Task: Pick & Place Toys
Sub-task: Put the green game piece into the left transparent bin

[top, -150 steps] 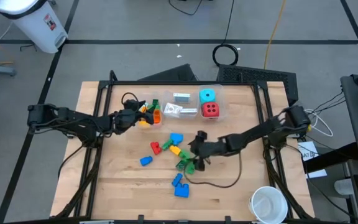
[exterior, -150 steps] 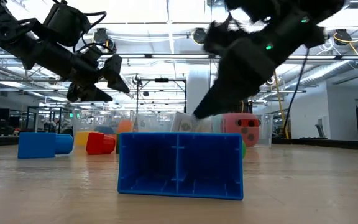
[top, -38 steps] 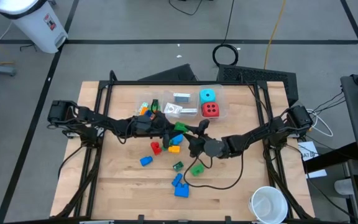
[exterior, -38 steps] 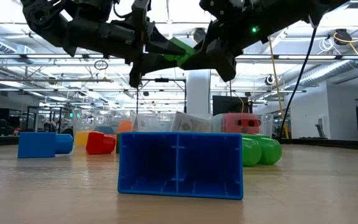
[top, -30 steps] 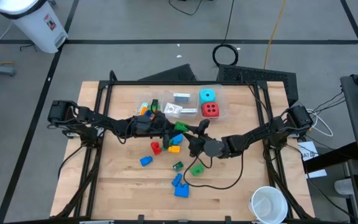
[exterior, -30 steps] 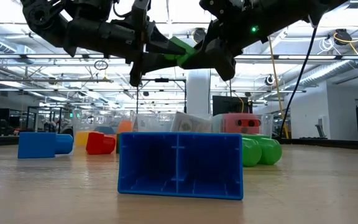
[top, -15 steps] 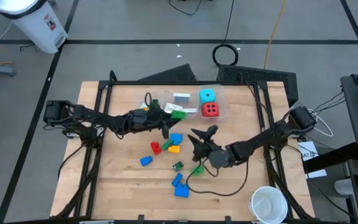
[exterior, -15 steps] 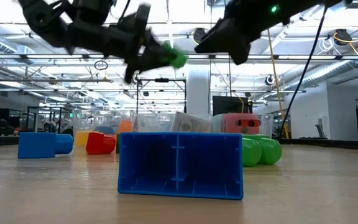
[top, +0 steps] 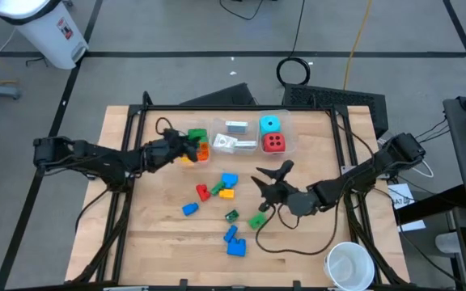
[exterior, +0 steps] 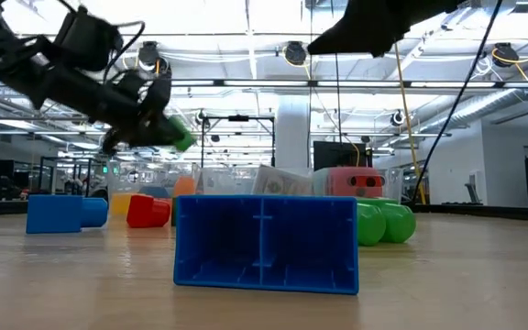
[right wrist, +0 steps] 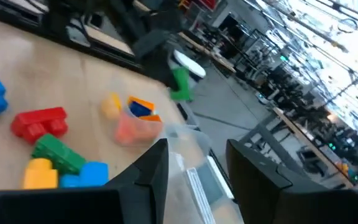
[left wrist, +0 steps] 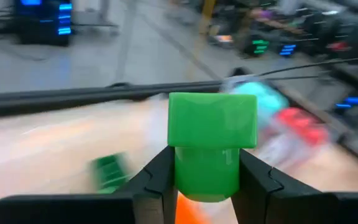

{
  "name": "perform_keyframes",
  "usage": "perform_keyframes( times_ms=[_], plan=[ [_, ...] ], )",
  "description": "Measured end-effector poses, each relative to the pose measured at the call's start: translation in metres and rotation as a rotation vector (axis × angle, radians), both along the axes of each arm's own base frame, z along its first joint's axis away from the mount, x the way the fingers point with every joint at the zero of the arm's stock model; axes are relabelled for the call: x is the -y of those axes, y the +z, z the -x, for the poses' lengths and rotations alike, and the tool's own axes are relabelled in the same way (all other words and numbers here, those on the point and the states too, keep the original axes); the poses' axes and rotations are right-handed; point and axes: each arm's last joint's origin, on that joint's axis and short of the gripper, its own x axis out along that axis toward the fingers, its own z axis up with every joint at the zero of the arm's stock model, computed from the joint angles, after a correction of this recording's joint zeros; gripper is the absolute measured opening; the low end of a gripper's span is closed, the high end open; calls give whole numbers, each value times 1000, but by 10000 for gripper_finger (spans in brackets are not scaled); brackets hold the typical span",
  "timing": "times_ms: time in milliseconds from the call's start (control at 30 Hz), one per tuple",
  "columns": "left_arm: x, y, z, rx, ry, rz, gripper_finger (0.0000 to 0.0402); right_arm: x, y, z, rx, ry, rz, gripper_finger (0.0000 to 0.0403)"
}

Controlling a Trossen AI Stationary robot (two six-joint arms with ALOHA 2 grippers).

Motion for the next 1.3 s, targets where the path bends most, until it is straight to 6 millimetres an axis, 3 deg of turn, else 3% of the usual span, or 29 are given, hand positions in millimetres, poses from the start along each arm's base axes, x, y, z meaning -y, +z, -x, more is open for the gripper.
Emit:
perform_keyframes(
  times_ms=[200, 367, 500, 600, 700, 833, 967, 1300],
  plan=[
    [-8, -26, 21, -59, 163, 60, 110, 7, 0, -2, 35, 71, -86, 130],
    [-10, -28, 22, -55, 183, 75, 122, 14, 0, -6, 38, 99, -118, 130],
    [-9, -29, 22, -59, 155, 81, 245, 16, -4, -8, 11, 183, -182, 138],
    [-8, -28, 20, -77, 83, 76, 334, 12, -7, -9, -24, 339, -250, 156],
    [-8, -27, 20, -66, 69, 74, 386, 10, -9, -10, -62, 494, -338, 184],
    [-8, -27, 20, -63, 69, 80, 365, 8, -16, -8, -144, 632, -477, 226],
    [-8, -27, 19, -62, 69, 81, 335, 10, -31, -3, -295, 612, -546, 259],
    [-8, -24, 18, -7, 72, 90, 310, 9, -96, -9, -533, 636, -600, 280]
  ],
)
